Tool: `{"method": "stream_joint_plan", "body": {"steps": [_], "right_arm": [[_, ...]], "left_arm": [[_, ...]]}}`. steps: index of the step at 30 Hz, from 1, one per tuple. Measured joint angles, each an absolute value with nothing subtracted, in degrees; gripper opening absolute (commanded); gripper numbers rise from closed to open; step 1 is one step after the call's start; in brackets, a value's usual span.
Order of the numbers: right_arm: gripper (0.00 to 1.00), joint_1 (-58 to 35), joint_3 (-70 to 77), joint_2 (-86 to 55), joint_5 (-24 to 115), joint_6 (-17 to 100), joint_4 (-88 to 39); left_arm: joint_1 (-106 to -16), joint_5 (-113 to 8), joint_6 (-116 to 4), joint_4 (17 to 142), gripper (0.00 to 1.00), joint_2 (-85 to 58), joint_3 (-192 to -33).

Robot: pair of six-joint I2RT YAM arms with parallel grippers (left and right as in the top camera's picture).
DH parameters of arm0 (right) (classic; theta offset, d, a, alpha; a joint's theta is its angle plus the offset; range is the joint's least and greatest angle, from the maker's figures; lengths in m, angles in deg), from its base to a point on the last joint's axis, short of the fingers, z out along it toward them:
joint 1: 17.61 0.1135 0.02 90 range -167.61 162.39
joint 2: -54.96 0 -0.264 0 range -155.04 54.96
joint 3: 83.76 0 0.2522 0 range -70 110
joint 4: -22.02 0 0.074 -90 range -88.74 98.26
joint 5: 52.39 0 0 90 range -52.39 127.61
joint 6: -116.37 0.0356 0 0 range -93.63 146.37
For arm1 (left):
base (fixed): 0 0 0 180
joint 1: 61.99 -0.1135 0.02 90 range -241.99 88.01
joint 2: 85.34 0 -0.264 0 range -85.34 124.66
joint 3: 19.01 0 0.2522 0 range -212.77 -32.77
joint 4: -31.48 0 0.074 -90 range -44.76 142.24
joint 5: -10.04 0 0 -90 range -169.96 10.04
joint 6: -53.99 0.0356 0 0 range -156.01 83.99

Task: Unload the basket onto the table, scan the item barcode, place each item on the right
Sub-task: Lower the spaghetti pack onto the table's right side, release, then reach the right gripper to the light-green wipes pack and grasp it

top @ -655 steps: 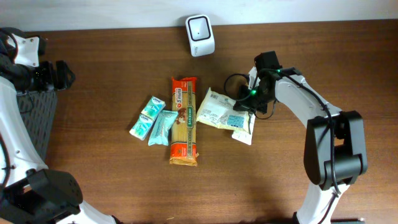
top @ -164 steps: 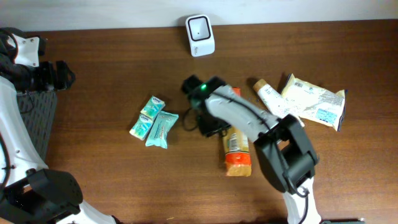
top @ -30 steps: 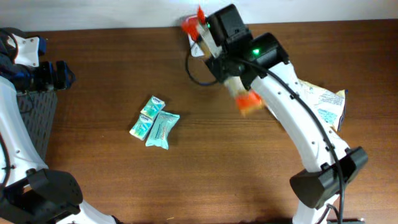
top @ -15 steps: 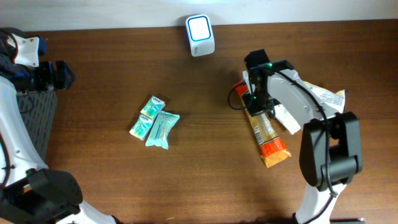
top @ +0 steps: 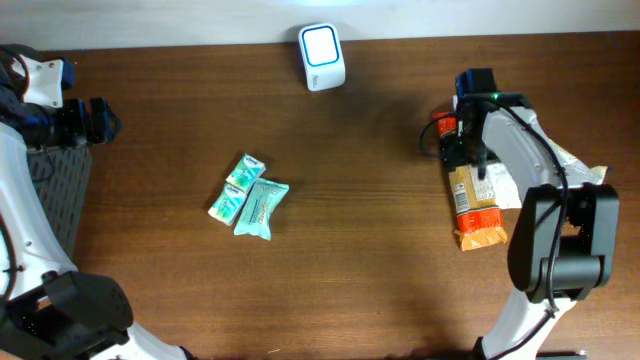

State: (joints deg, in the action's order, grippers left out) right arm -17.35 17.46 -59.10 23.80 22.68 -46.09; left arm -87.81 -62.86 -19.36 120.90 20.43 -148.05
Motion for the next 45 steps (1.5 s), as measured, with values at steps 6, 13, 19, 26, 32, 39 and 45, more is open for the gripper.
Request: {"method": "stream_joint_plan", "body": {"steps": [6, 13, 19, 26, 32, 39, 45], "right_arm": [[0.82, -16.9, 46.8, -59.3, 40.0, 24.7, -61.7], [0.81, -8.2, 46.4, -59.0, 67.0, 25.8, -60.1], [0.76, 8.4, 39.7, -62.8, 66.3, 37.1, -54.1], [0.69, 18.1, 36.8, -71.5, 64.0, 49.7, -48.6], [0.82, 21.0, 36.5, -75.5, 60.9, 55.1, -43.7], [0.68, 21.3, 36.5, -78.9, 60.4, 56.8, -40.7], [0.19, 21.9, 36.5, -78.9, 58.2, 57.5, -38.9]], "left_arm": [[-87.8, -62.9, -19.4, 120.9, 0.99, 20.4, -148.1], [-87.8, -62.9, -19.4, 120.9, 0.99, 20.4, -148.1], [-87.8, -62.9, -19.4, 120.9, 0.99, 20.4, -148.1], [-87.8, -62.8, -19.4, 120.9, 0.99, 20.4, -148.1], [-87.8, -62.9, -19.4, 120.9, 0.99, 20.4, -148.1], [-87.8, -62.9, -19.4, 120.9, 0.99, 20.4, -148.1], [-87.8, -62.9, -19.4, 120.9, 0.99, 20.4, -148.1]]}}
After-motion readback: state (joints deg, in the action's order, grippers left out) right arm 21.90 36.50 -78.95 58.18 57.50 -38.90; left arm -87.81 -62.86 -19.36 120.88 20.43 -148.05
